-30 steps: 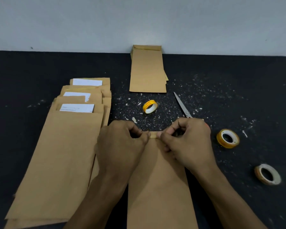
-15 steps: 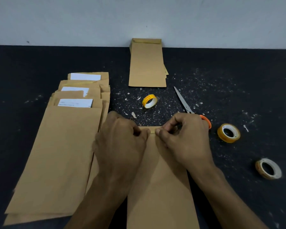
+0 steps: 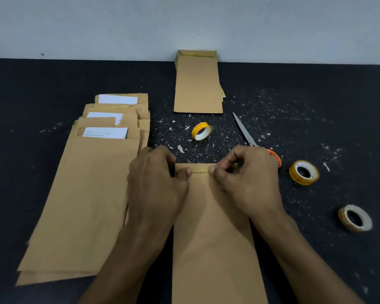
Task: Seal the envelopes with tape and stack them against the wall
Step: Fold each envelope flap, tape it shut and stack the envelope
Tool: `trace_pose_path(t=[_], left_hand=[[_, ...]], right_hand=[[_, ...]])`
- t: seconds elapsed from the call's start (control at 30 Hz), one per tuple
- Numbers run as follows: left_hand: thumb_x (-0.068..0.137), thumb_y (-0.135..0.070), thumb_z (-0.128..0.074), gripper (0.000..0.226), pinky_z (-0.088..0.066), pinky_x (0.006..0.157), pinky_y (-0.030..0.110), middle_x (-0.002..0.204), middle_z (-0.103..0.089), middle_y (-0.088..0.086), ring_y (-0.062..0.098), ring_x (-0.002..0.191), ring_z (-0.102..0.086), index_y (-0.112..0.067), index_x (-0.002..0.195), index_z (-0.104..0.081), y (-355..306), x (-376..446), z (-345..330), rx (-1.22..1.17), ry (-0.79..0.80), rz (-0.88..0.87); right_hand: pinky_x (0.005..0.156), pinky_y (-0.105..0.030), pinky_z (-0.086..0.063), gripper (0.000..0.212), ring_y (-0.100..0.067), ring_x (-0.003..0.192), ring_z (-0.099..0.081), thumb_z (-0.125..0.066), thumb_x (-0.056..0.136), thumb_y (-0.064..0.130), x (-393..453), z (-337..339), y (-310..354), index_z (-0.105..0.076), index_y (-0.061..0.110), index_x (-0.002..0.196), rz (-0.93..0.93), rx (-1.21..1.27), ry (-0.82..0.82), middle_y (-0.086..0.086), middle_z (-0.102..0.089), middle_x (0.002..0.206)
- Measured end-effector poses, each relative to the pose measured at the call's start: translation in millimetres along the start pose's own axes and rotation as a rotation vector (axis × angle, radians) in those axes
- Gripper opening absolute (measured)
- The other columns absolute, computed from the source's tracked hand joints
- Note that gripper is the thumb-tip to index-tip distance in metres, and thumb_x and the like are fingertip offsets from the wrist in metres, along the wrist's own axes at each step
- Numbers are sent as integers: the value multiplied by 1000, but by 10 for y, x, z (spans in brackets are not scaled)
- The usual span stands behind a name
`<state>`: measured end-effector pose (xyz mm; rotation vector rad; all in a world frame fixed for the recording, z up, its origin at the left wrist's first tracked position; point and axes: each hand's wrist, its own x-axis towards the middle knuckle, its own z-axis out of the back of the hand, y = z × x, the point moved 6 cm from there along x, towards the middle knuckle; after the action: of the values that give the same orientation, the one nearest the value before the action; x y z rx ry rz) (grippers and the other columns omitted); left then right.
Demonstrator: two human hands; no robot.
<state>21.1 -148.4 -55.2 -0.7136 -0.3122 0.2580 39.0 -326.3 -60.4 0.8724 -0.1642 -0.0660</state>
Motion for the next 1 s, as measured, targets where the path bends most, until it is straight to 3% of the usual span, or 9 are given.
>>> trace_pose_path(t=[0.1, 0.33, 0.37, 0.47, 0.7, 0.8, 0.9, 1.0], left_hand=[[75, -21, -81, 22, -45, 79, 31, 96, -63, 2, 24, 91, -61, -19, 95, -72, -11, -4, -23, 9, 18, -29], [84, -25, -73, 20, -26, 67, 21, 98, -52, -7, 18, 97, -57, -26, 104, -74, -30, -28, -24, 80, 48, -6], [84, -26, -72, 20, -27, 68, 21, 98, -53, -6, 19, 97, -57, -26, 104, -74, -32, -29, -18, 84, 47, -8], [84, -26, -73, 19, -36, 74, 26, 103, -58, -1, 21, 97, -59, -24, 104, -73, -33, -25, -34, 83, 48, -19], [84, -24, -73, 18, -45, 75, 29, 104, -64, 1, 22, 97, -62, -21, 101, -73, -18, 12, -50, 58, 65, -21], [84, -26, -74, 17, -44, 76, 29, 105, -64, 1, 22, 99, -60, -22, 101, -73, -10, 20, -43, 59, 77, -24], [82, -28, -78, 19, -51, 82, 33, 106, -66, 2, 22, 102, -62, -22, 99, -73, 18, 26, -27, 12, 87, -4], [79, -27, -80, 18, -52, 83, 32, 101, -68, 1, 20, 99, -63, -20, 96, -75, 19, 40, -13, -28, 87, 0]], right_hand=[[58, -28, -54, 24, -11, 58, -64, -84, 77, 17, -19, 10, 11, -64, 19, 63, 5, -14, -10, 6, -67, 61], [52, -7, -42, 25, -2, 62, -53, -86, 77, 31, 42, 46, 22, -68, 17, 66, -71, -164, 53, 9, -59, 59], [54, -9, -46, 25, -3, 63, -54, -85, 78, 31, 50, 54, 21, -70, 15, 67, -94, -159, 80, 6, -60, 60], [57, -34, -61, 21, -18, 48, -65, -82, 83, 22, 60, 72, 4, -71, 11, 68, -165, -106, 162, -5, -68, 58], [49, -27, -59, 17, -23, 44, -68, -74, 82, 3, 50, 80, -23, -72, 5, 66, -261, -54, 167, -13, -67, 50], [43, -27, -56, 12, -24, 44, -67, -77, 79, 0, 9, 106, -31, -66, 4, 78, -268, 19, 101, -22, -69, 63], [40, -29, -54, 36, -24, 41, -66, -83, 75, -1, -46, 167, -48, -51, 6, 89, -281, 127, 34, -23, -68, 71], [41, -28, -54, 27, -23, 42, -67, -77, 79, -5, -81, 178, -54, -53, 5, 85, -276, 151, 16, -20, -68, 64]])
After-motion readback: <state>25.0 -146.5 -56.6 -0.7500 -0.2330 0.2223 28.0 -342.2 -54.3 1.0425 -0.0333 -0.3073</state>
